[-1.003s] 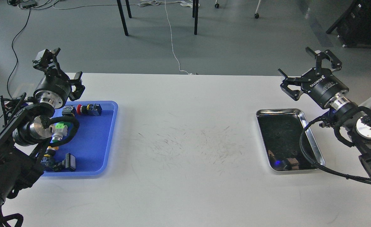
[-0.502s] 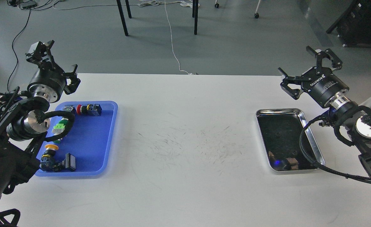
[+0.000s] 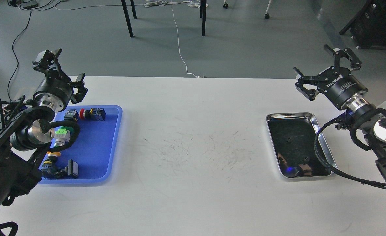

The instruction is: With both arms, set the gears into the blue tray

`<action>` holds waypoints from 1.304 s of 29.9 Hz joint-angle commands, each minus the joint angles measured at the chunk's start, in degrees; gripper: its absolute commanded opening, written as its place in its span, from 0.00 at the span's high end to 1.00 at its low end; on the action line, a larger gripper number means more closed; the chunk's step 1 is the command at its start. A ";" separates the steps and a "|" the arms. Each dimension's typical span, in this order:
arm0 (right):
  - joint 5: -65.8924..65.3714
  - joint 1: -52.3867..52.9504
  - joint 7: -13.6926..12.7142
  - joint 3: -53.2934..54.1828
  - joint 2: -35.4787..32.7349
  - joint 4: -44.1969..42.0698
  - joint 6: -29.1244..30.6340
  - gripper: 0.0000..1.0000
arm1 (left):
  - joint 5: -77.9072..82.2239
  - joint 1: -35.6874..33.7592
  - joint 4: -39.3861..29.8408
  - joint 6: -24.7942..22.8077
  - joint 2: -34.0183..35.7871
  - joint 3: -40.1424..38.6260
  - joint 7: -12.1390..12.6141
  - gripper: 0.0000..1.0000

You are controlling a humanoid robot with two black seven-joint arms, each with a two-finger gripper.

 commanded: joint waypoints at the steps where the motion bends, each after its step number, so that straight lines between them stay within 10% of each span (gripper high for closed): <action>1: 0.00 0.07 -0.15 0.13 -0.28 0.00 0.00 0.01 | -0.24 0.38 -0.26 -0.26 0.92 0.05 -1.35 0.02; 17: -3.15 1.99 0.12 -2.49 -6.33 0.88 0.00 0.01 | 1.51 2.22 0.98 0.27 1.27 1.46 -1.00 0.02; 39: -46.11 45.51 -0.50 -71.67 -14.08 13.27 0.00 0.01 | 1.87 4.77 -1.40 2.91 2.33 2.16 -1.70 0.02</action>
